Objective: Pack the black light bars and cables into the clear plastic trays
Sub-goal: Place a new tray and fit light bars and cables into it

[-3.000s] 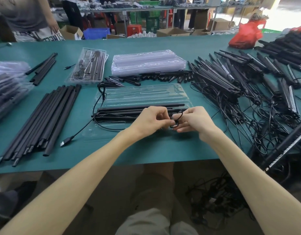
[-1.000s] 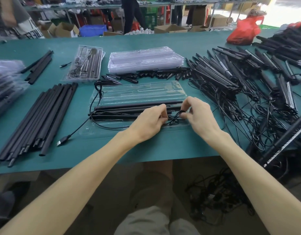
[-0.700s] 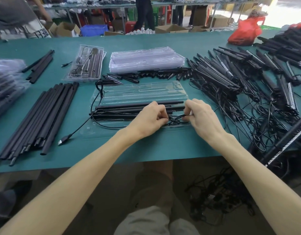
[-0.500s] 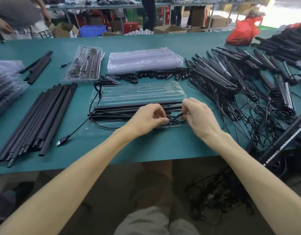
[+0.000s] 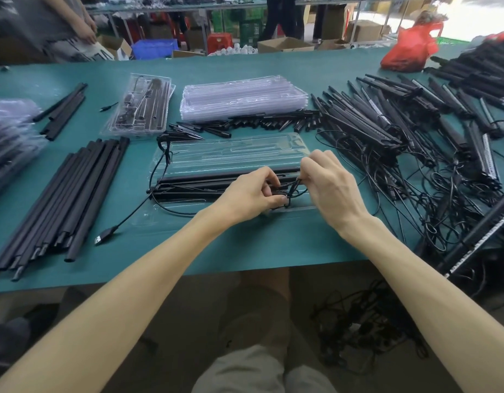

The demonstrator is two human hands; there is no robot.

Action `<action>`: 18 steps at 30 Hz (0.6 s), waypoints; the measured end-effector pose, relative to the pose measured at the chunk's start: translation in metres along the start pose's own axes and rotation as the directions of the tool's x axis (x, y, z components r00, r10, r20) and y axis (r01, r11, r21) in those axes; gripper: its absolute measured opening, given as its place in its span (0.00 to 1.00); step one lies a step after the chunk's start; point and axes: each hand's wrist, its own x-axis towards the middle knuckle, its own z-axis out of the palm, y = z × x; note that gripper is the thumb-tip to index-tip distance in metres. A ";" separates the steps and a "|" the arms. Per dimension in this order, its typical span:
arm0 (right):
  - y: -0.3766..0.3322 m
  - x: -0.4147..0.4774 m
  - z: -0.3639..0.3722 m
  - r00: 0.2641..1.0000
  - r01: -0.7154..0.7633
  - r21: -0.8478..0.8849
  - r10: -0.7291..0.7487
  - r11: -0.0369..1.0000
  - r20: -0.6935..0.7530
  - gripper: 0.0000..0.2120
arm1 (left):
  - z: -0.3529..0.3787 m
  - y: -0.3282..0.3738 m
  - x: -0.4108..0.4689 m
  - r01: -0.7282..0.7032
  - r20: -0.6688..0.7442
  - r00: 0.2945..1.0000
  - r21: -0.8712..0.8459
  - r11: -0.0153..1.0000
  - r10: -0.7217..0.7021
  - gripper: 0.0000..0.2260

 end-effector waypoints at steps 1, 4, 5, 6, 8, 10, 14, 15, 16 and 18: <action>0.000 -0.001 0.000 1.000 0.007 -0.006 -0.007 1.000 -0.007 0.09 | 0.000 0.000 0.000 -0.003 -0.001 1.000 0.006 1.000 0.003 0.15; 0.002 -0.005 0.002 1.000 0.000 0.009 0.000 1.000 -0.018 0.08 | 0.000 0.002 -0.001 -0.006 0.000 1.000 0.023 1.000 0.006 0.13; 0.004 -0.006 0.003 1.000 -0.015 0.021 0.015 1.000 -0.010 0.08 | 0.000 0.003 -0.001 -0.005 -0.001 1.000 0.031 0.999 0.005 0.13; 0.007 -0.008 0.004 0.999 -0.036 0.033 0.036 0.999 0.008 0.08 | 0.001 0.003 -0.001 0.000 -0.005 1.000 0.038 0.999 0.000 0.13; 0.013 -0.011 0.004 0.994 -0.090 0.057 0.086 0.994 0.070 0.09 | 0.002 0.003 -0.002 0.008 -0.024 1.000 0.046 0.999 -0.007 0.12; 0.018 -0.013 0.004 0.982 -0.140 0.087 0.128 0.986 0.136 0.10 | 0.004 0.003 -0.002 0.008 -0.043 0.999 0.061 0.998 -0.005 0.12; 0.024 -0.012 0.001 0.964 -0.187 0.156 0.150 0.970 0.221 0.13 | 0.001 0.006 -0.002 0.021 -0.031 0.999 0.018 1.000 -0.020 0.12; 0.025 -0.011 0.000 0.961 -0.194 0.168 0.153 0.966 0.232 0.14 | 0.000 0.006 -0.002 0.028 -0.024 0.999 -0.001 1.000 -0.028 0.12; 0.026 -0.010 0.000 0.958 -0.200 0.176 0.155 0.964 0.241 0.14 | -0.001 0.007 -0.002 0.034 -0.024 0.999 -0.014 0.999 -0.034 0.13; 0.027 -0.010 -0.002 0.955 -0.203 0.186 0.152 0.961 0.256 0.14 | 0.000 0.008 -0.002 0.033 -0.038 0.999 -0.022 0.999 -0.034 0.16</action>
